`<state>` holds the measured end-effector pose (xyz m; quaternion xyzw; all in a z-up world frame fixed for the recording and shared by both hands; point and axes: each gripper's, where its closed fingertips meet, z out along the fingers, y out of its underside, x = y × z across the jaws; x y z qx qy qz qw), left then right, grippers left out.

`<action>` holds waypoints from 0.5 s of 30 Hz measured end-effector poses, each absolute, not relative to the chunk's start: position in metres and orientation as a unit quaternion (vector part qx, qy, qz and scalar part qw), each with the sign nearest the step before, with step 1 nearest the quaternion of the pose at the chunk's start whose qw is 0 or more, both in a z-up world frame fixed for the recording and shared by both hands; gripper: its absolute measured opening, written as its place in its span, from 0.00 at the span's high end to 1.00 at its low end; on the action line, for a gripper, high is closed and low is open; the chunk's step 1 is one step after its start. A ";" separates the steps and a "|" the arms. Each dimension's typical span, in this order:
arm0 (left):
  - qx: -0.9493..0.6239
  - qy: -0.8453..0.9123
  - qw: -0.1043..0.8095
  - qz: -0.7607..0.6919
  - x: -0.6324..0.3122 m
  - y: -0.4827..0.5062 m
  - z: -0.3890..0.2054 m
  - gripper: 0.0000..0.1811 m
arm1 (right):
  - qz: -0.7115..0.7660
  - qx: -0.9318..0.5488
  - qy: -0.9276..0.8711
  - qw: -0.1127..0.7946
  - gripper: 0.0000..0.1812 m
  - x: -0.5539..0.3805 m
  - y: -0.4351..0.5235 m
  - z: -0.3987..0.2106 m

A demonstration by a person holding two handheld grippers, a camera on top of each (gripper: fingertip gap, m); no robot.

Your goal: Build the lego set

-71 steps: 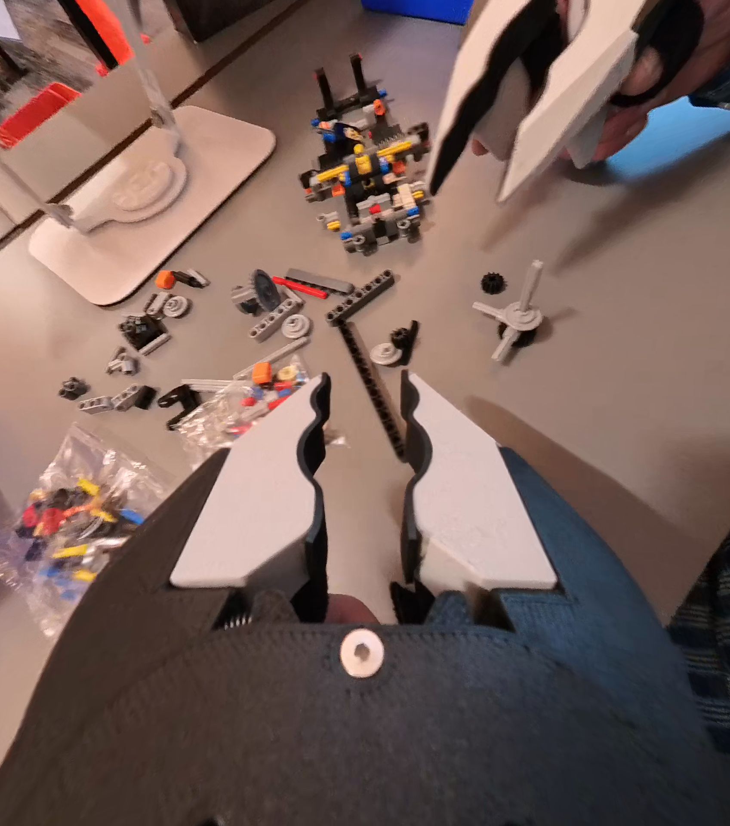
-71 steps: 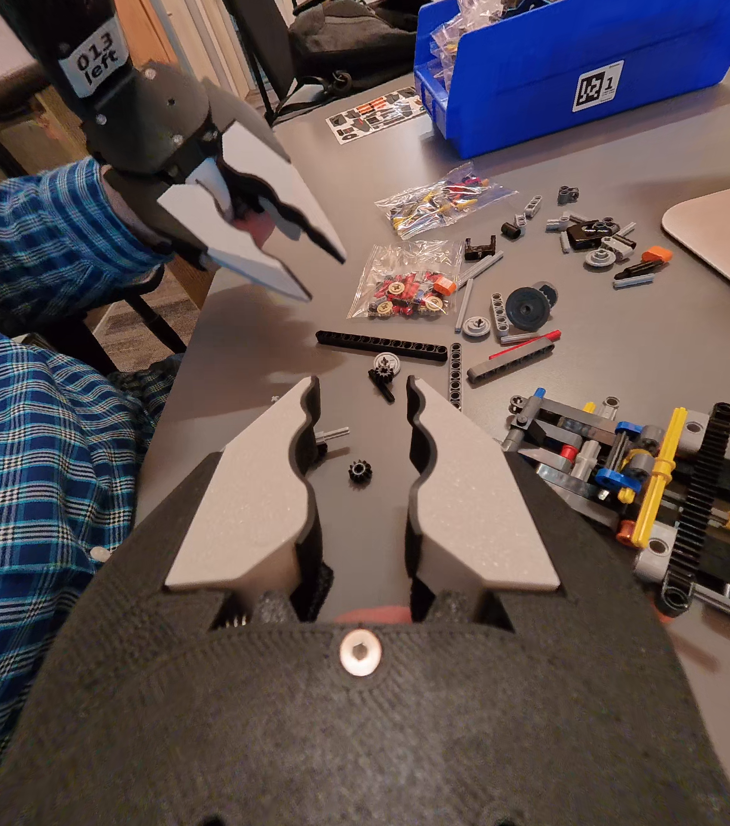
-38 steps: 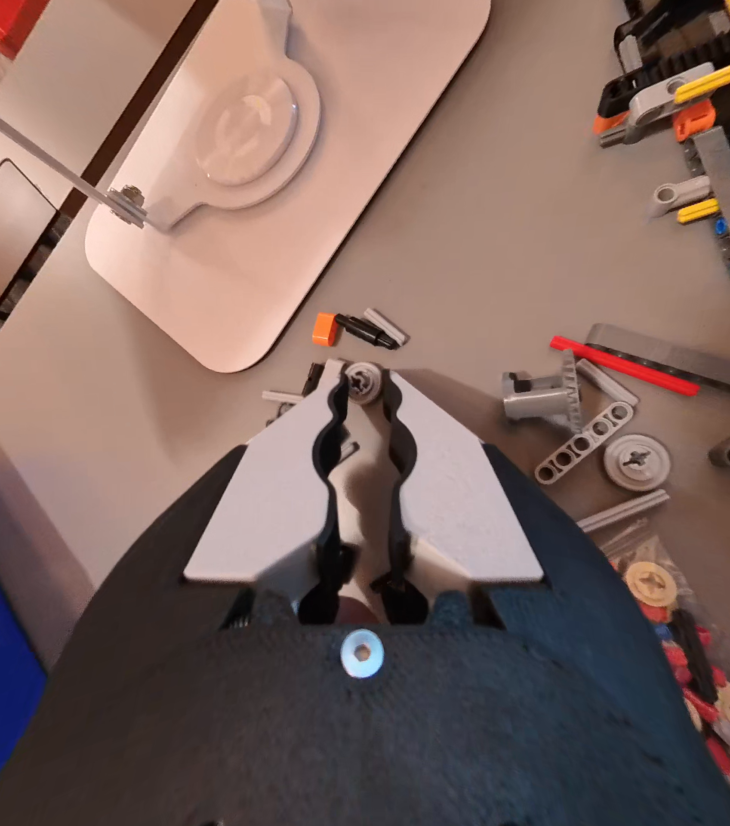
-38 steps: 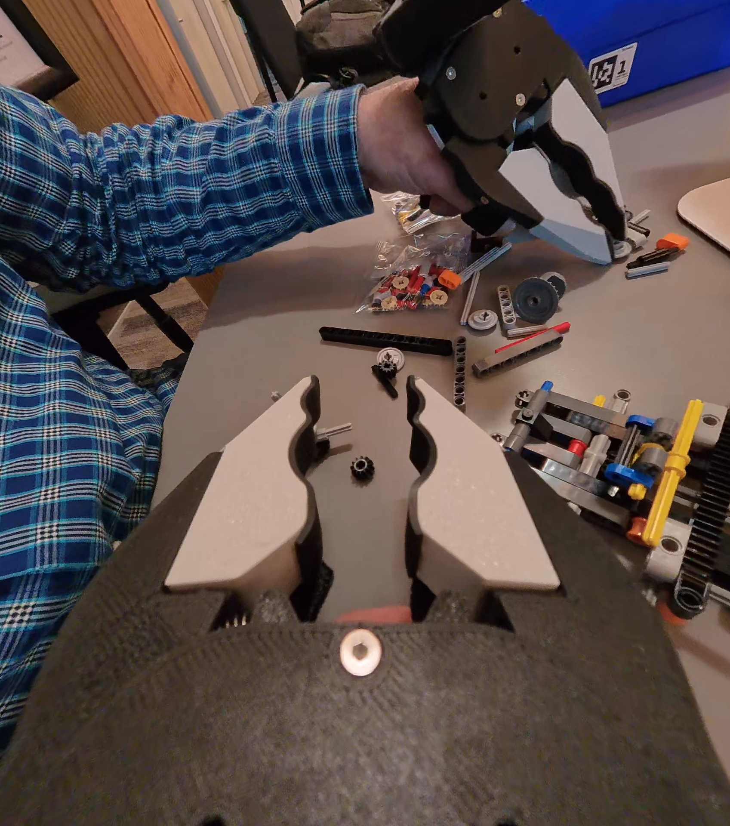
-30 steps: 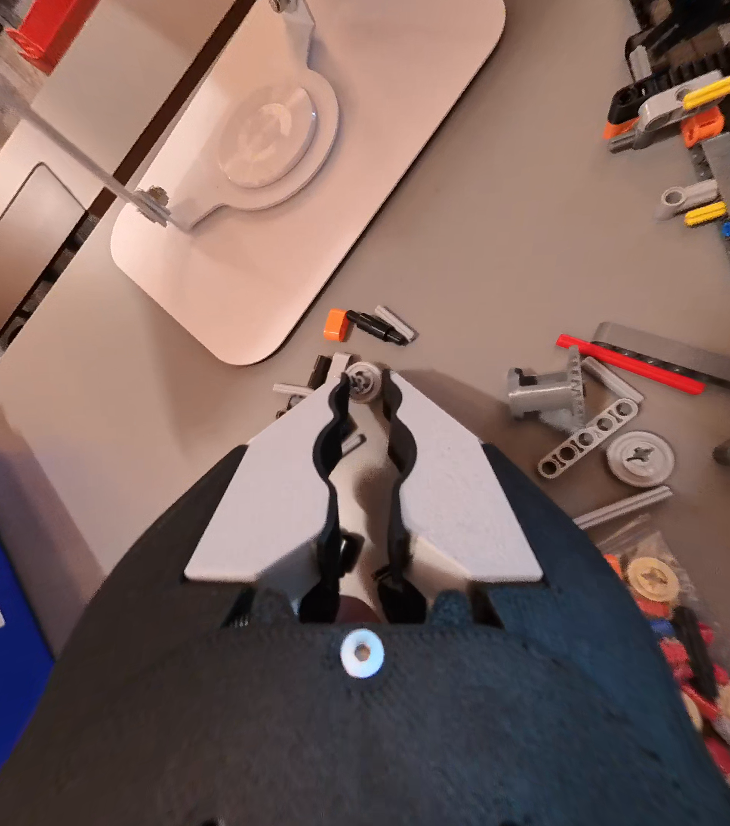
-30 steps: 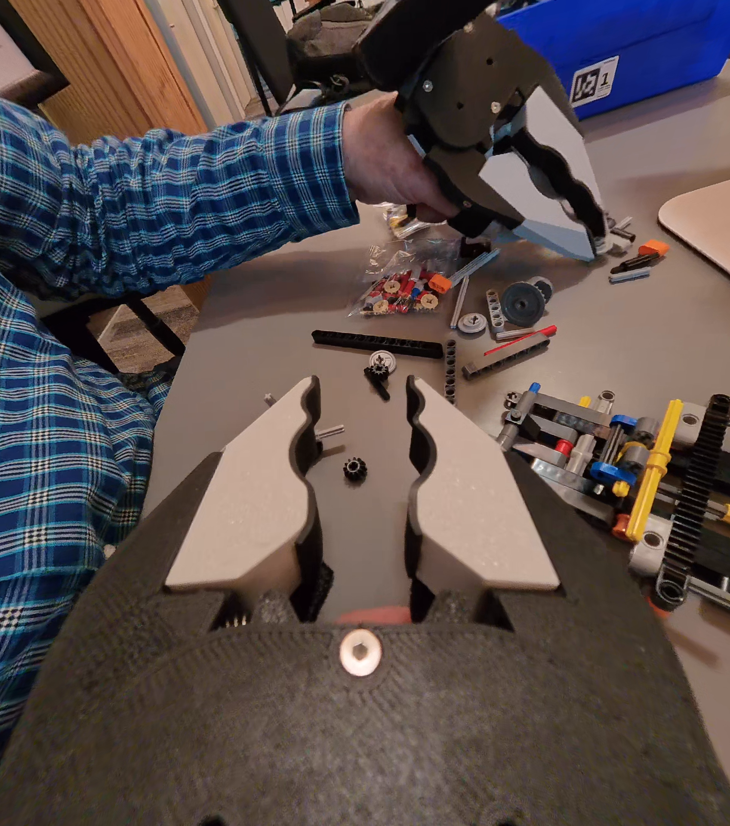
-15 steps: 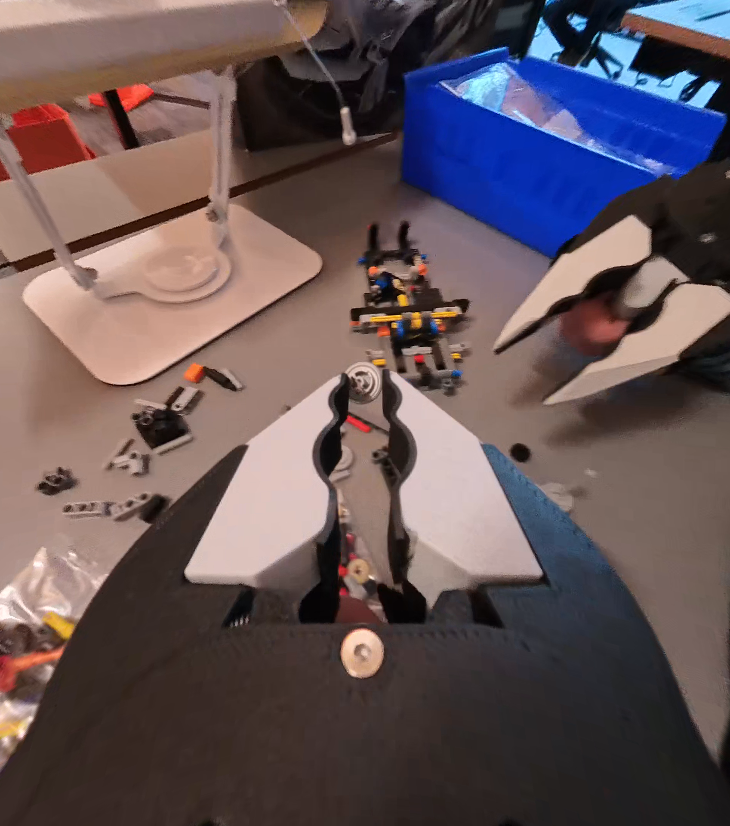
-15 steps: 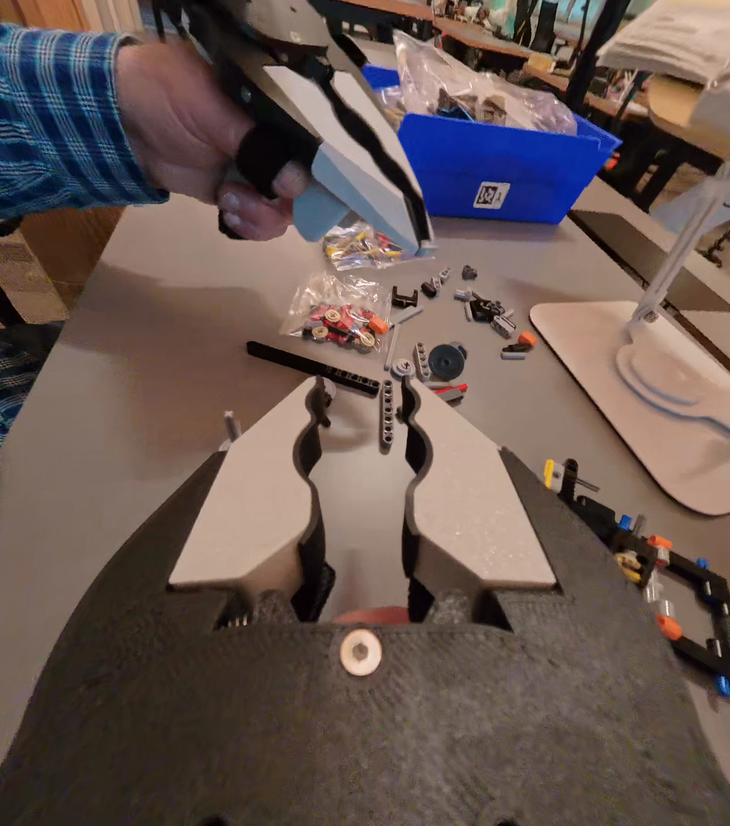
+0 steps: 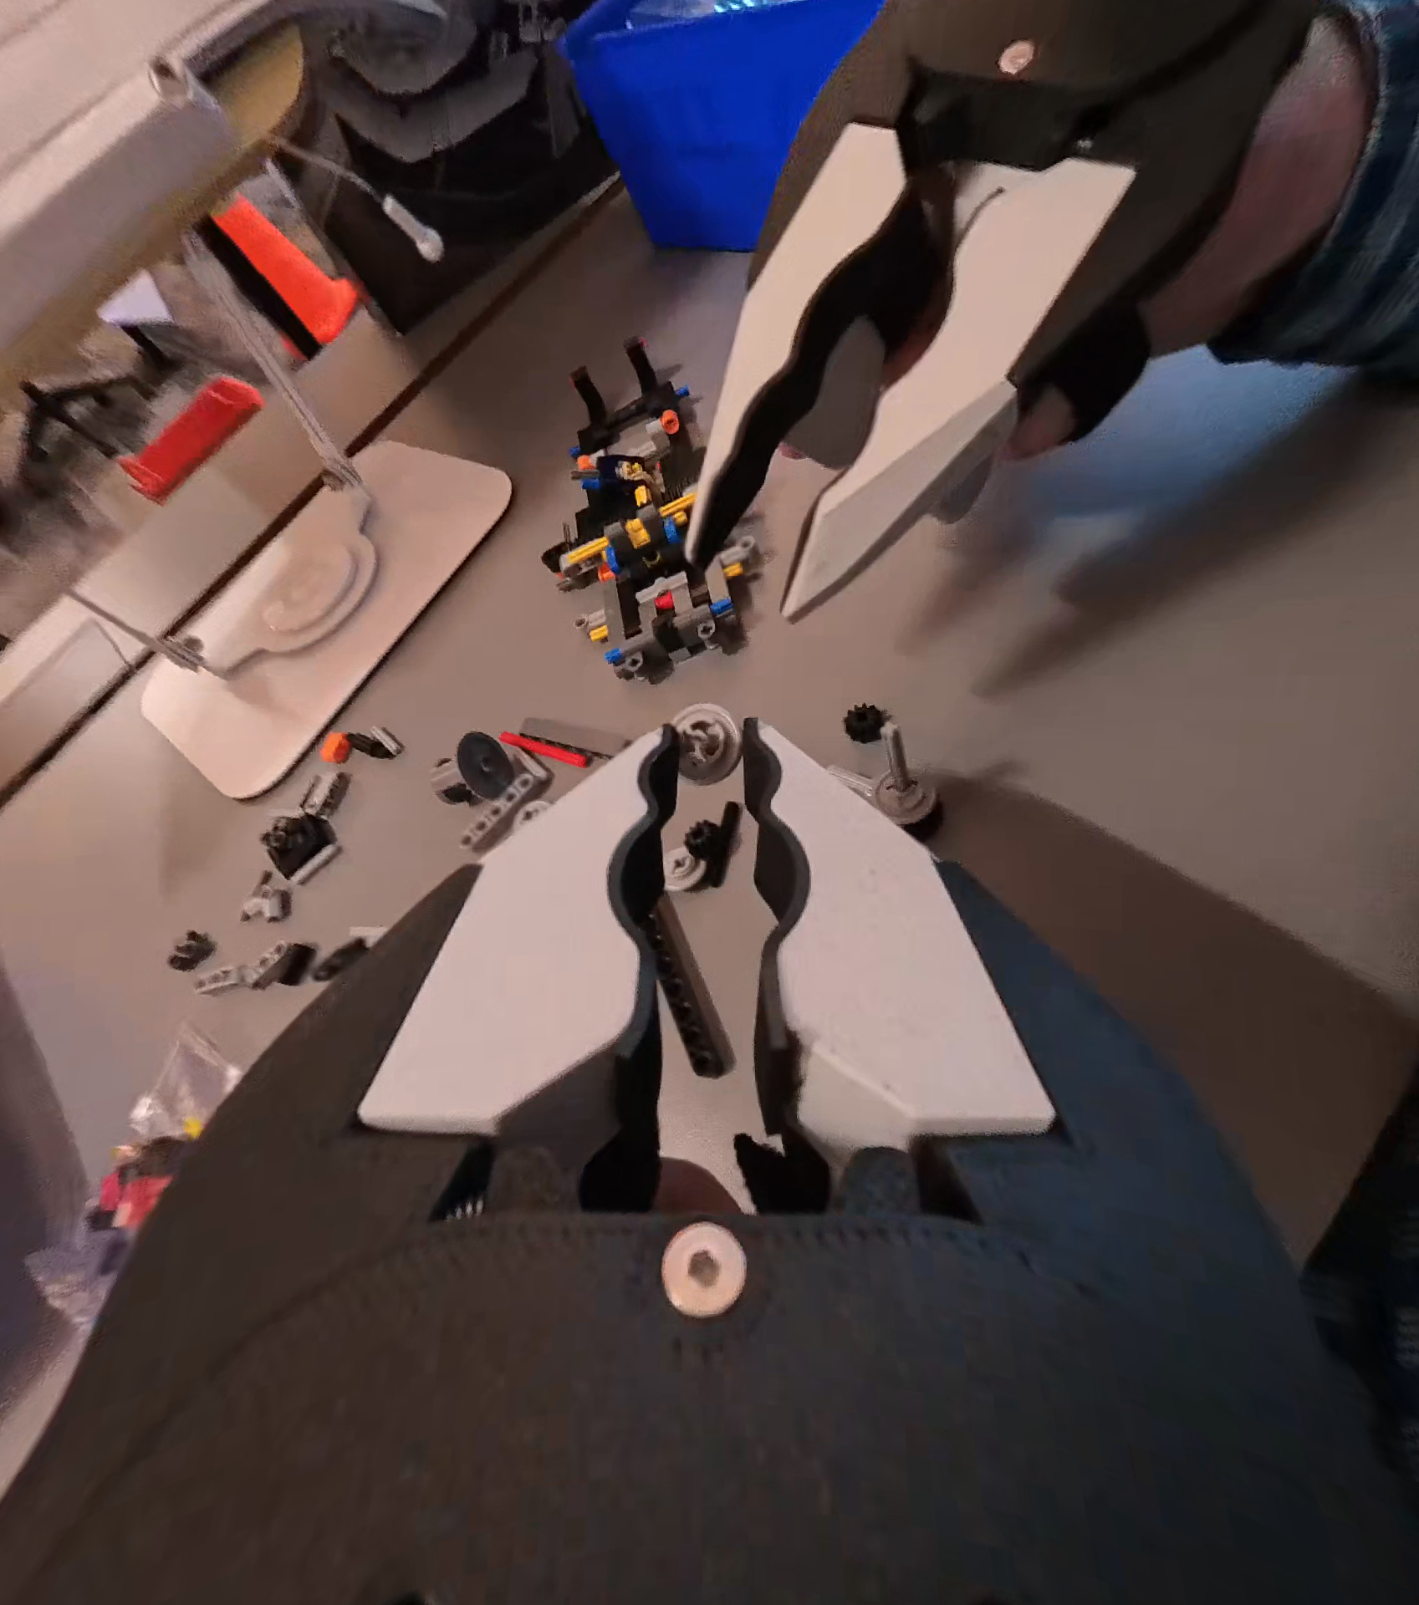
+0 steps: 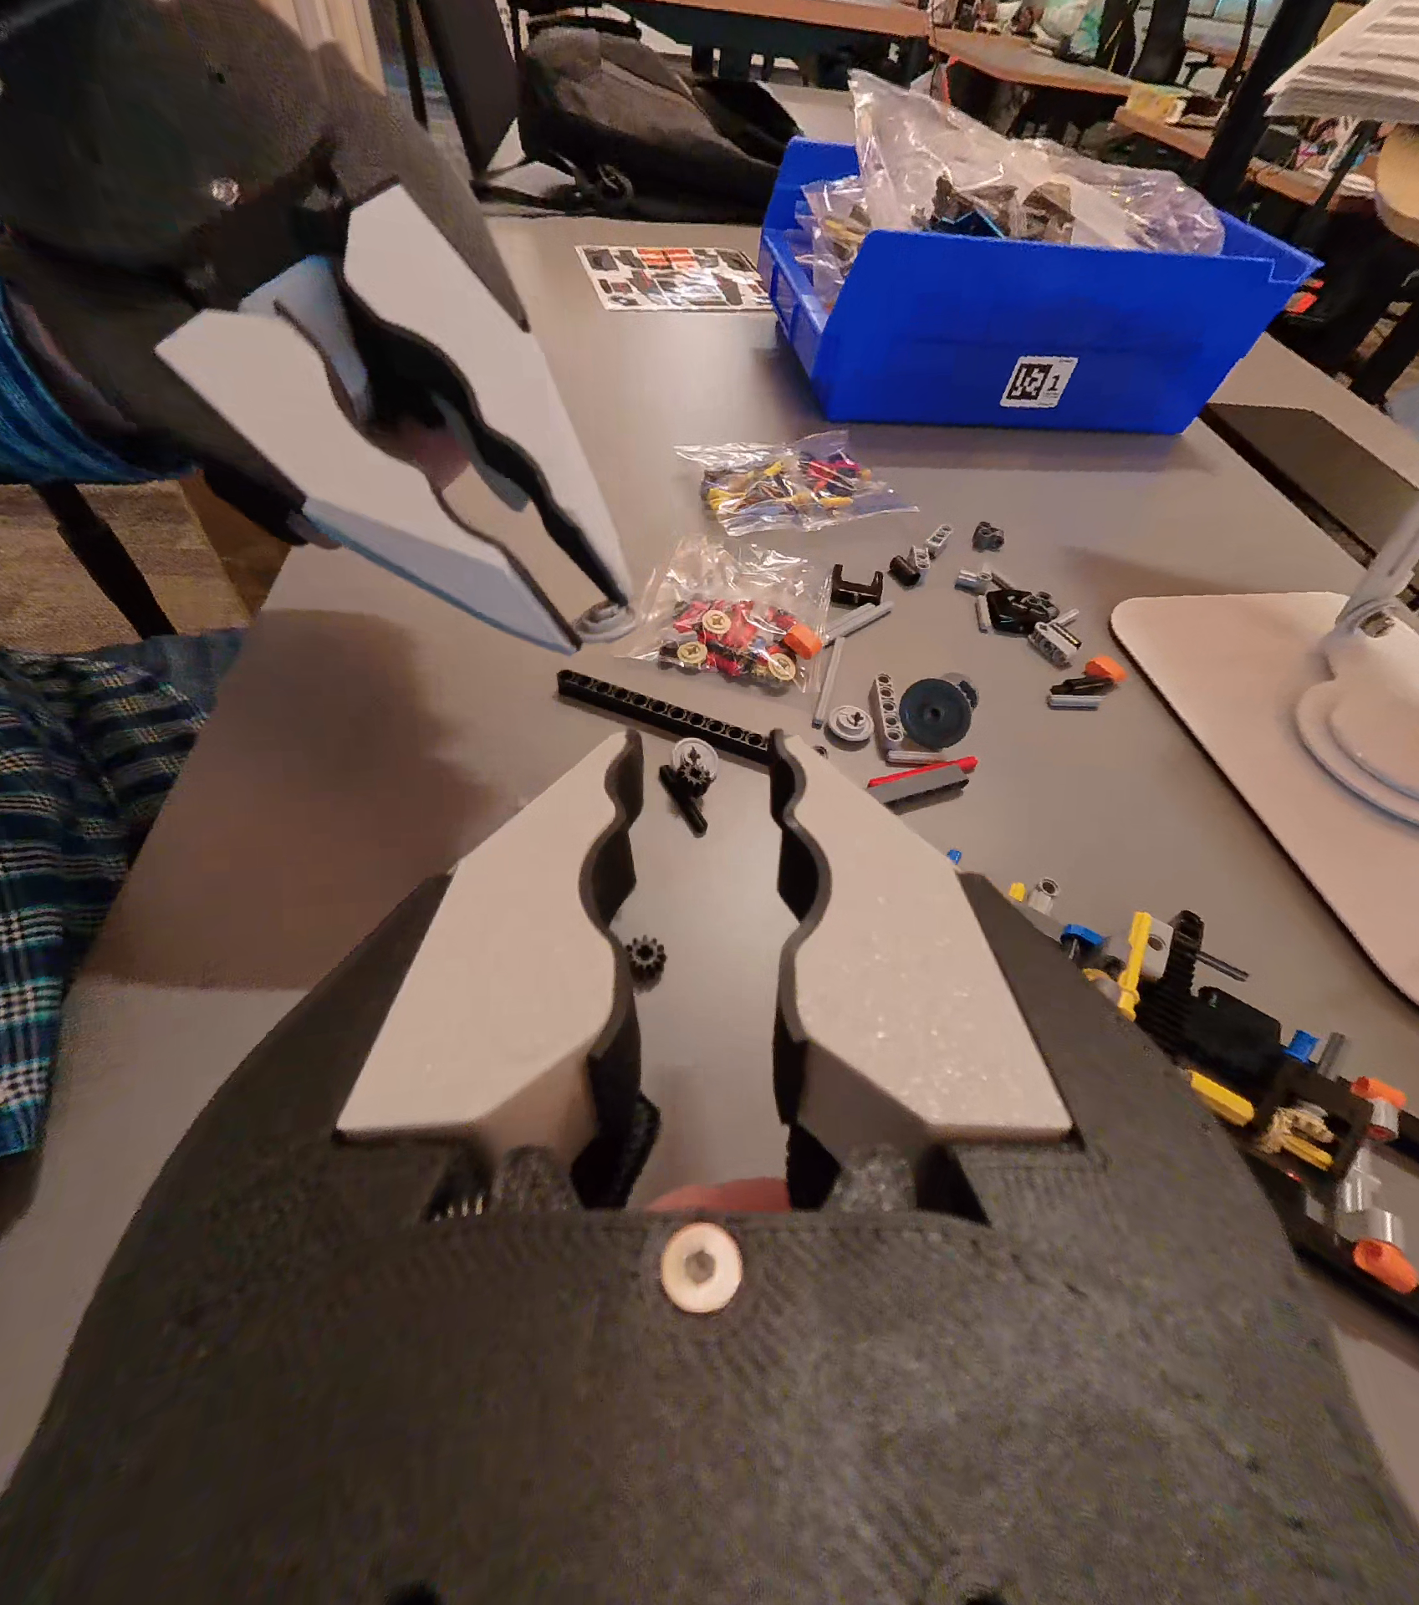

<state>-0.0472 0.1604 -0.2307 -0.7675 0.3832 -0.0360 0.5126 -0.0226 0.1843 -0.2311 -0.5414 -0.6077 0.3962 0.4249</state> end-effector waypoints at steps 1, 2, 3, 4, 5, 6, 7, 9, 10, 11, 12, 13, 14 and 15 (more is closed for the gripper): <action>-0.759 0.394 0.518 -0.015 -0.046 0.160 -0.229 0.93 | 0.403 -0.540 -0.605 0.425 0.86 -0.023 0.183 -0.229; -0.751 0.404 0.522 0.009 -0.046 0.161 -0.228 0.93 | 0.412 -0.538 -0.601 0.423 0.86 -0.023 0.181 -0.226; -0.742 0.414 0.526 0.029 -0.044 0.161 -0.226 0.94 | 0.423 -0.536 -0.597 0.421 0.86 -0.024 0.179 -0.223; -0.732 0.422 0.533 0.044 -0.042 0.161 -0.223 0.94 | 0.434 -0.534 -0.593 0.418 0.86 -0.025 0.176 -0.221; -0.724 0.428 0.538 0.055 -0.039 0.161 -0.220 0.94 | 0.445 -0.532 -0.589 0.414 0.86 -0.025 0.173 -0.218; -0.719 0.437 0.537 0.064 -0.037 0.161 -0.219 0.94 | 0.454 -0.531 -0.586 0.412 0.86 -0.026 0.171 -0.216; -0.712 0.444 0.538 0.077 -0.036 0.162 -0.219 0.93 | 0.460 -0.531 -0.581 0.410 0.86 -0.027 0.170 -0.215; -0.701 0.452 0.544 0.093 -0.033 0.164 -0.216 0.93 | 0.475 -0.534 -0.573 0.401 0.86 -0.027 0.169 -0.213; -0.697 0.454 0.547 0.096 -0.032 0.164 -0.214 0.93 | 0.484 -0.535 -0.568 0.397 0.86 -0.027 0.168 -0.211; -0.692 0.453 0.553 0.099 -0.031 0.165 -0.212 0.93 | 0.491 -0.535 -0.564 0.394 0.85 -0.027 0.168 -0.210; -0.690 0.451 0.557 0.097 -0.029 0.166 -0.209 0.93 | 0.497 -0.534 -0.561 0.391 0.85 -0.027 0.167 -0.209; -0.692 0.448 0.559 0.088 -0.028 0.166 -0.208 0.93 | 0.498 -0.533 -0.560 0.392 0.85 -0.027 0.167 -0.208; -0.696 0.443 0.560 0.075 -0.027 0.165 -0.208 0.93 | 0.497 -0.533 -0.560 0.395 0.86 -0.026 0.168 -0.206; -0.701 0.433 0.564 0.052 -0.025 0.165 -0.206 0.93 | 0.496 -0.531 -0.560 0.398 0.86 -0.025 0.168 -0.205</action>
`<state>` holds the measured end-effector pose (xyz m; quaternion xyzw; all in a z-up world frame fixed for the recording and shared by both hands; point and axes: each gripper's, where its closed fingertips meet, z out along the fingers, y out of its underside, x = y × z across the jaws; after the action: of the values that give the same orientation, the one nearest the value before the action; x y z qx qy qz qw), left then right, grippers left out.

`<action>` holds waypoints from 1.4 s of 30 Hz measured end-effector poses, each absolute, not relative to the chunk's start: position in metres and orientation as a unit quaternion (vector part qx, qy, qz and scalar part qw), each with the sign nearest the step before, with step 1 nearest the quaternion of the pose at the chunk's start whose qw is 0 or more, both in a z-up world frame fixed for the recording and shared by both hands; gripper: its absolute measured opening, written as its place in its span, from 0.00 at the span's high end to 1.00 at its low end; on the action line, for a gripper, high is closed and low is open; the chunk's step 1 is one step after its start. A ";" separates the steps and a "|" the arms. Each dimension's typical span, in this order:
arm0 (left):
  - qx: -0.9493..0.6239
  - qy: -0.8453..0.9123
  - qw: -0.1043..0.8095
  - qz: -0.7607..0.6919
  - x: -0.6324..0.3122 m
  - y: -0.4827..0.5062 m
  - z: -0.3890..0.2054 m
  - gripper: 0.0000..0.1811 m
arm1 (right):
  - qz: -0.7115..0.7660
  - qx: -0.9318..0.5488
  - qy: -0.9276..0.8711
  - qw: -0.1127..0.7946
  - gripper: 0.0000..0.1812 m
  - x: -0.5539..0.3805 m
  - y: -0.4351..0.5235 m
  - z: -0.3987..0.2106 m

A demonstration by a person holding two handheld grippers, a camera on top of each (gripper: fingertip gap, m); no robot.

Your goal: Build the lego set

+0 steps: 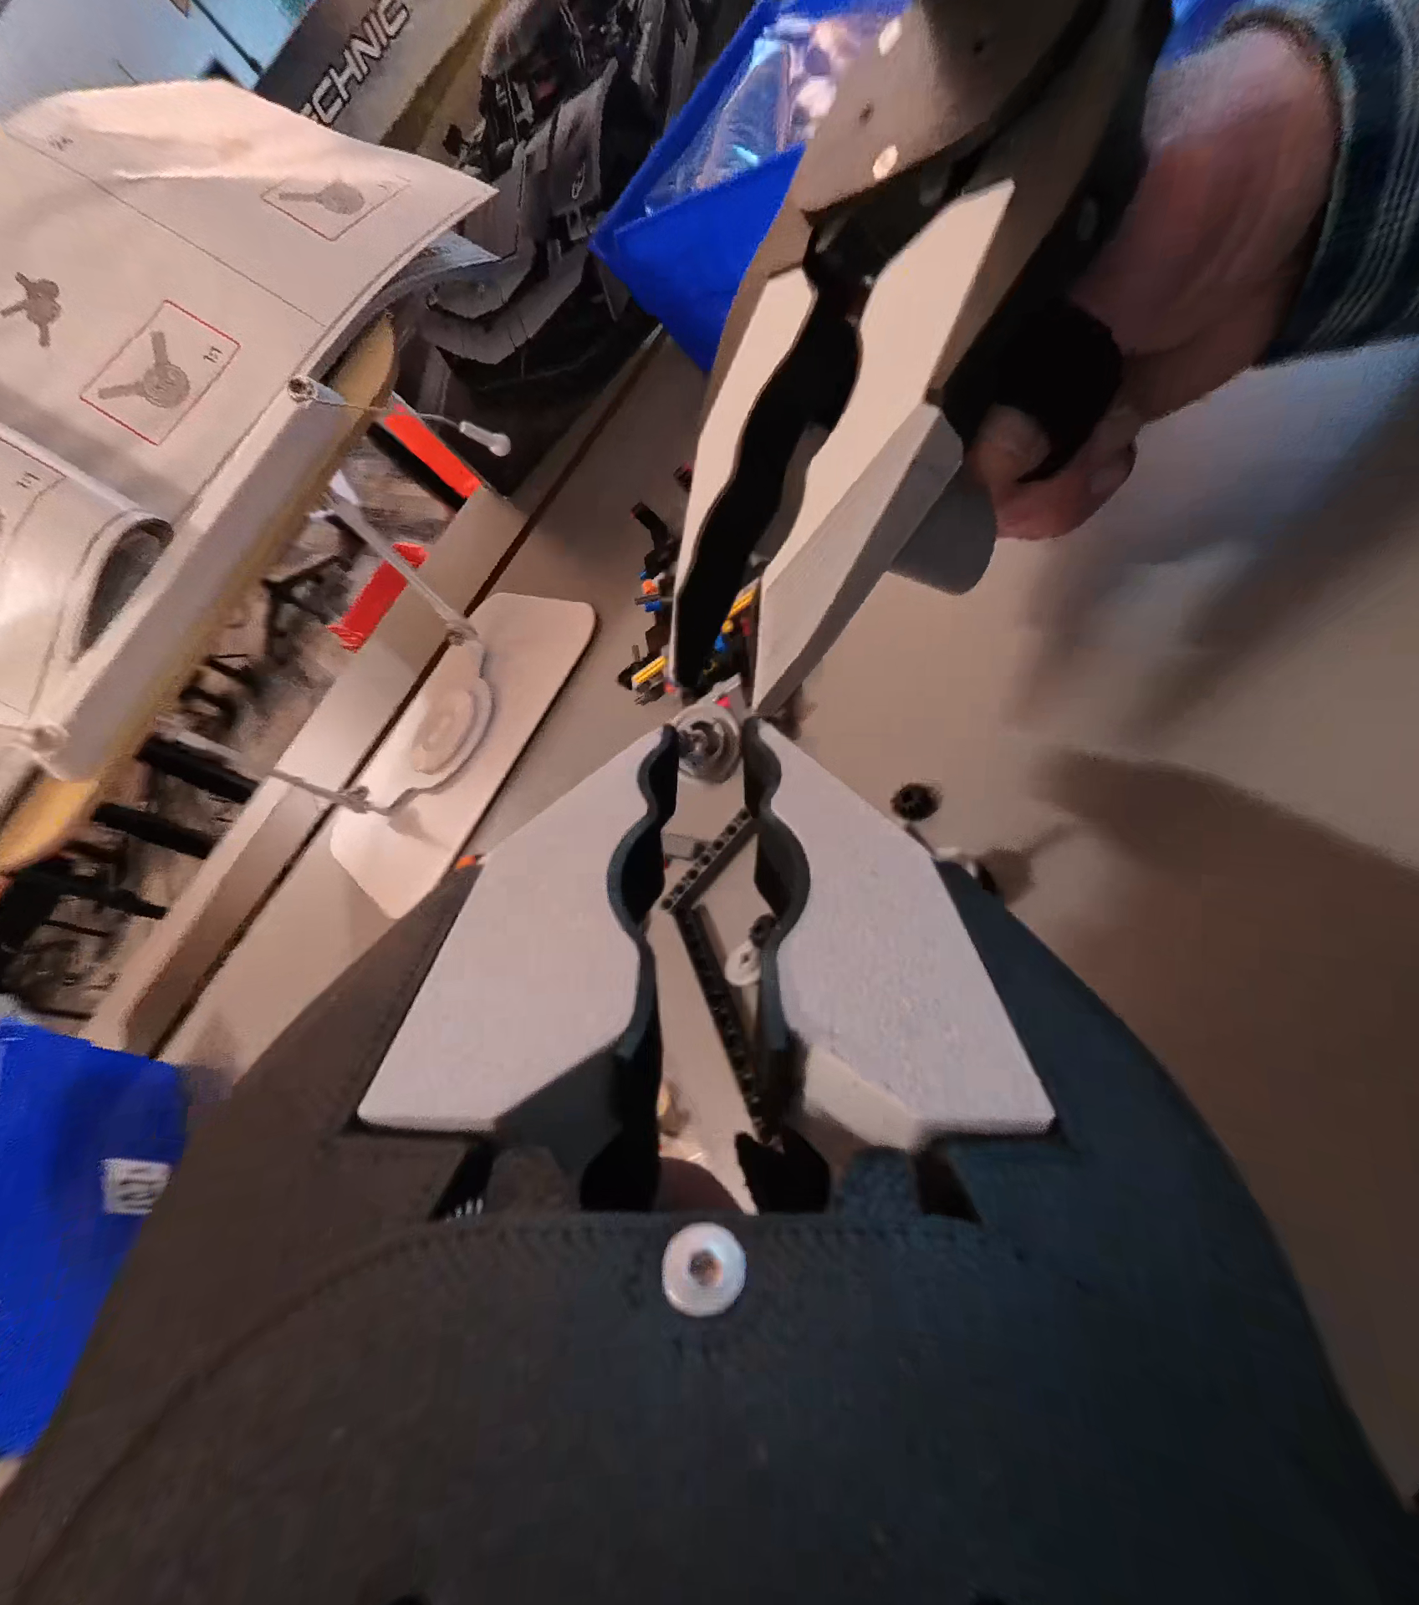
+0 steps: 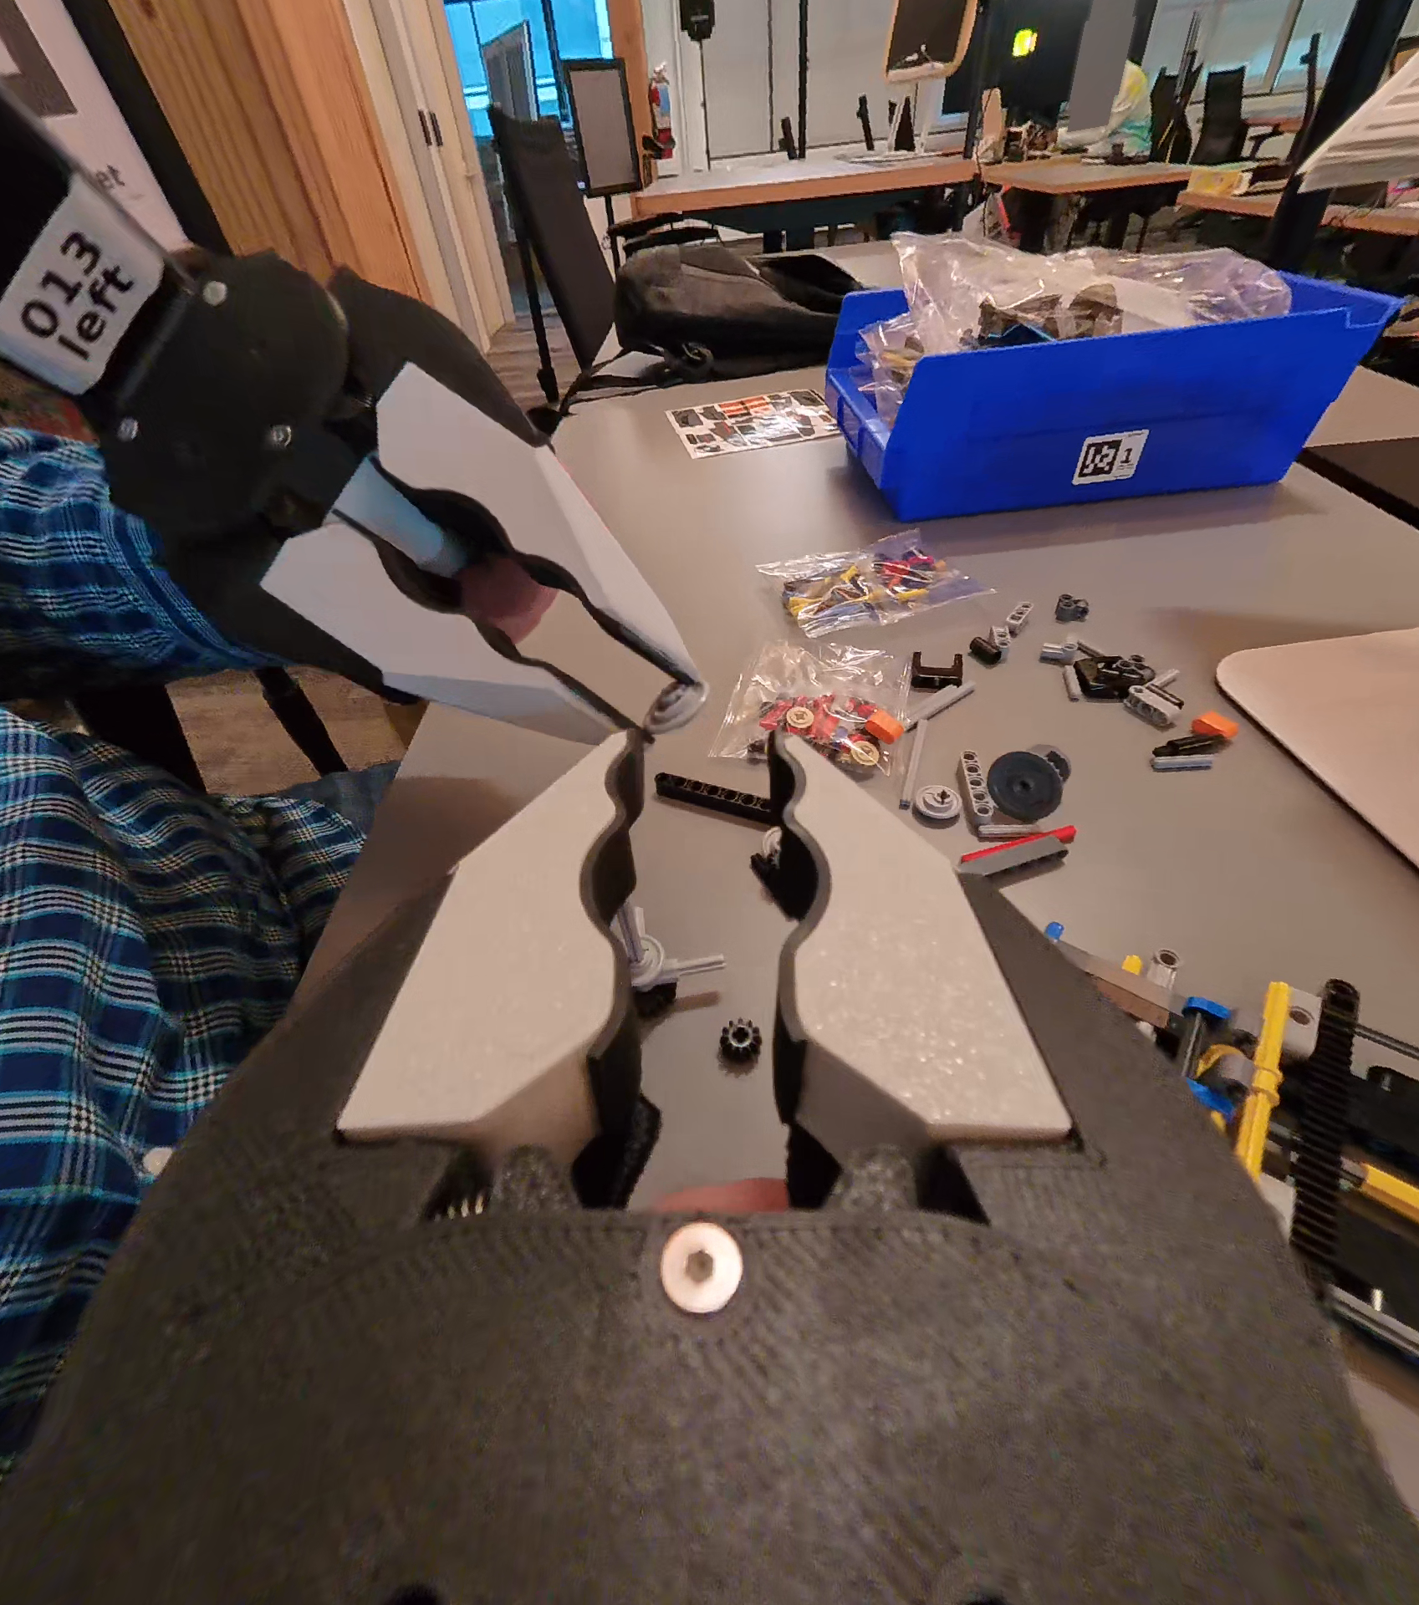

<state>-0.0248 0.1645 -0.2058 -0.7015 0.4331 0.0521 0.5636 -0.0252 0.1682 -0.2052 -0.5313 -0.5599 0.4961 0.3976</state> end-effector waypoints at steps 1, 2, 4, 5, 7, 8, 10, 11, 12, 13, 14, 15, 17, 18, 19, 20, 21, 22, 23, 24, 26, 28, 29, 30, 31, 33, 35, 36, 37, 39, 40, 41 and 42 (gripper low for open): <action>-0.710 0.418 0.567 0.024 -0.024 0.163 -0.204 0.93 | 0.495 -0.529 -0.560 0.402 0.86 -0.024 0.169 -0.204; -0.718 0.402 0.569 -0.003 -0.025 0.163 -0.202 0.93 | 0.492 -0.528 -0.561 0.406 0.86 -0.023 0.170 -0.203; -0.727 0.367 0.578 -0.055 -0.027 0.161 -0.196 0.93 | 0.480 -0.527 -0.566 0.413 0.86 -0.021 0.172 -0.203; -0.731 0.352 0.580 -0.077 -0.028 0.160 -0.194 0.93 | 0.475 -0.526 -0.569 0.416 0.86 -0.021 0.173 -0.203; -0.737 0.333 0.580 -0.096 -0.032 0.161 -0.193 0.93 | 0.473 -0.525 -0.572 0.416 0.86 -0.021 0.172 -0.204; -0.739 0.333 0.579 -0.093 -0.034 0.161 -0.195 0.93 | 0.474 -0.524 -0.573 0.414 0.86 -0.021 0.171 -0.205; -0.739 0.345 0.574 -0.071 -0.035 0.160 -0.200 0.93 | 0.470 -0.524 -0.577 0.414 0.86 -0.022 0.171 -0.207; -0.739 0.349 0.573 -0.065 -0.034 0.159 -0.202 0.93 | 0.467 -0.524 -0.579 0.414 0.86 -0.022 0.171 -0.208; -0.739 0.352 0.571 -0.061 -0.034 0.158 -0.204 0.93 | 0.466 -0.524 -0.580 0.414 0.86 -0.022 0.171 -0.209; -0.740 0.352 0.569 -0.059 -0.034 0.157 -0.206 0.93 | 0.465 -0.525 -0.582 0.412 0.86 -0.022 0.171 -0.210; -0.742 0.350 0.568 -0.058 -0.035 0.156 -0.208 0.93 | 0.462 -0.527 -0.584 0.410 0.86 -0.022 0.172 -0.212; -0.744 0.346 0.568 -0.059 -0.037 0.156 -0.209 0.93 | 0.459 -0.527 -0.589 0.406 0.86 -0.022 0.171 -0.215; -0.747 0.338 0.570 -0.055 -0.042 0.156 -0.210 0.93 | 0.456 -0.525 -0.607 0.385 0.85 -0.021 0.165 -0.223; -0.748 0.334 0.571 -0.054 -0.045 0.156 -0.211 0.93 | 0.456 -0.523 -0.618 0.369 0.84 -0.020 0.161 -0.227; -0.749 0.331 0.571 -0.054 -0.048 0.155 -0.211 0.93 | 0.454 -0.522 -0.627 0.358 0.84 -0.020 0.158 -0.232; -0.750 0.326 0.572 -0.053 -0.050 0.155 -0.212 0.93 | 0.450 -0.518 -0.639 0.348 0.84 -0.019 0.154 -0.237; -0.752 0.322 0.573 -0.053 -0.053 0.154 -0.212 0.93 | 0.441 -0.514 -0.652 0.340 0.84 -0.018 0.151 -0.242; -0.753 0.319 0.573 -0.052 -0.055 0.154 -0.213 0.93 | 0.430 -0.509 -0.666 0.336 0.84 -0.016 0.148 -0.247; -0.754 0.315 0.574 -0.053 -0.057 0.153 -0.214 0.93 | 0.423 -0.504 -0.677 0.332 0.83 -0.015 0.146 -0.251; -0.755 0.312 0.574 -0.054 -0.058 0.153 -0.216 0.93 | 0.423 -0.500 -0.682 0.325 0.83 -0.014 0.144 -0.253; -0.757 0.307 0.574 -0.057 -0.061 0.153 -0.219 0.93 | 0.439 -0.496 -0.681 0.312 0.84 -0.014 0.138 -0.253; -0.758 0.303 0.574 -0.058 -0.062 0.153 -0.221 0.93 | 0.439 -0.496 -0.685 0.304 0.84 -0.015 0.135 -0.256; -0.759 0.301 0.574 -0.059 -0.063 0.153 -0.222 0.93 | 0.437 -0.495 -0.690 0.298 0.84 -0.014 0.134 -0.259; -0.759 0.300 0.575 -0.061 -0.063 0.154 -0.222 0.93 | 0.435 -0.495 -0.692 0.295 0.84 -0.015 0.133 -0.262; -0.759 0.298 0.576 -0.062 -0.063 0.154 -0.222 0.93 | 0.435 -0.494 -0.695 0.291 0.84 -0.015 0.131 -0.263; -0.758 0.297 0.577 -0.064 -0.063 0.155 -0.223 0.93 | 0.435 -0.492 -0.697 0.287 0.85 -0.017 0.128 -0.265; -0.758 0.297 0.577 -0.066 -0.063 0.156 -0.224 0.93 | 0.430 -0.493 -0.701 0.285 0.88 -0.018 0.127 -0.268; -0.759 0.297 0.576 -0.066 -0.063 0.156 -0.225 0.93 | 0.424 -0.497 -0.700 0.288 0.91 -0.019 0.129 -0.270; -0.759 0.297 0.576 -0.066 -0.063 0.156 -0.226 0.93 | 0.417 -0.503 -0.698 0.292 0.93 -0.020 0.132 -0.272; -0.760 0.295 0.576 -0.068 -0.064 0.156 -0.227 0.93 | 0.412 -0.504 -0.702 0.289 0.98 -0.020 0.132 -0.275; -0.760 0.294 0.576 -0.068 -0.065 0.156 -0.227 0.93 | 0.411 -0.503 -0.702 0.291 0.99 -0.020 0.132 -0.275; -0.760 0.293 0.576 -0.068 -0.065 0.156 -0.227 0.93 | 0.411 -0.503 -0.702 0.292 0.99 -0.021 0.132 -0.275; -0.761 0.293 0.576 -0.068 -0.065 0.156 -0.228 0.93 | 0.411 -0.504 -0.701 0.293 0.99 -0.021 0.132 -0.275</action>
<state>-0.0655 0.1564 -0.2276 -0.7605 0.2929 -0.0676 0.5755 -0.0213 0.1322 -0.2747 -0.5037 -0.7011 0.4112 0.2926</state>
